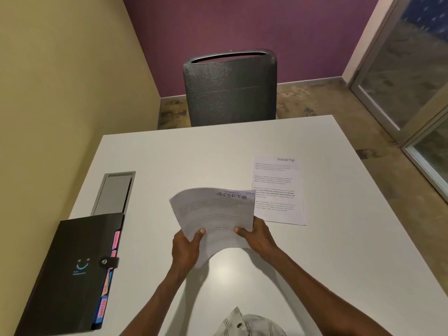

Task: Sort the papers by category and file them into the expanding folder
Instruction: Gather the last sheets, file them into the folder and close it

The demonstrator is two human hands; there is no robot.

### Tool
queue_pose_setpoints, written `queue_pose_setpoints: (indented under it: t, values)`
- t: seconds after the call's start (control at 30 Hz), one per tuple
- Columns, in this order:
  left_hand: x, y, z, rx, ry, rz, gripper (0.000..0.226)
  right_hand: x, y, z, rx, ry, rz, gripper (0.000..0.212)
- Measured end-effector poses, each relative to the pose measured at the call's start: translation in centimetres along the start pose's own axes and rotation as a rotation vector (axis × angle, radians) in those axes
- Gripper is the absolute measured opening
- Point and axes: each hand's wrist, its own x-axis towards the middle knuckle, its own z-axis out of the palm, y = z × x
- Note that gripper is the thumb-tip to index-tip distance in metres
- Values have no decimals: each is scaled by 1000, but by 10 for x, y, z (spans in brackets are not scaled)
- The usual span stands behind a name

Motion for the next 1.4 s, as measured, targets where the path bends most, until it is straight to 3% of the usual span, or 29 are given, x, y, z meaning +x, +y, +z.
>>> queue_pose_setpoints:
  t: [0.17,0.3,0.5,0.63,0.73,0.8,0.87,1.1,1.23,1.4]
  values:
    - [27,8,-15,42,35,53,20,44,26,-29,-416,-24,34,31]
    - [41,12,-26,56,28,50,18,74,52,-69,-772,3,127,55]
    - [52,15,-32,21,45,-9,17,75,86,-93,-1139,-207,192,75]
    - [57,16,-33,-31,32,-23,37,56,103,-82,-1182,-206,122,75]
    - [62,16,-31,-51,37,-44,27,32,109,-75,-1215,-156,23,64]
    - [62,17,-29,-61,32,-47,21,13,118,-69,-1270,-105,-139,49]
    - [59,19,-29,-67,32,-49,18,-6,130,-65,-1218,49,-256,46]
    - [45,10,-31,-67,11,-76,22,-1,109,-85,-811,456,-9,16]
    - [40,10,-38,-56,11,-79,24,22,97,-98,-769,470,319,58]
    - [36,13,-47,-77,24,-71,26,28,103,-96,-861,454,405,75]
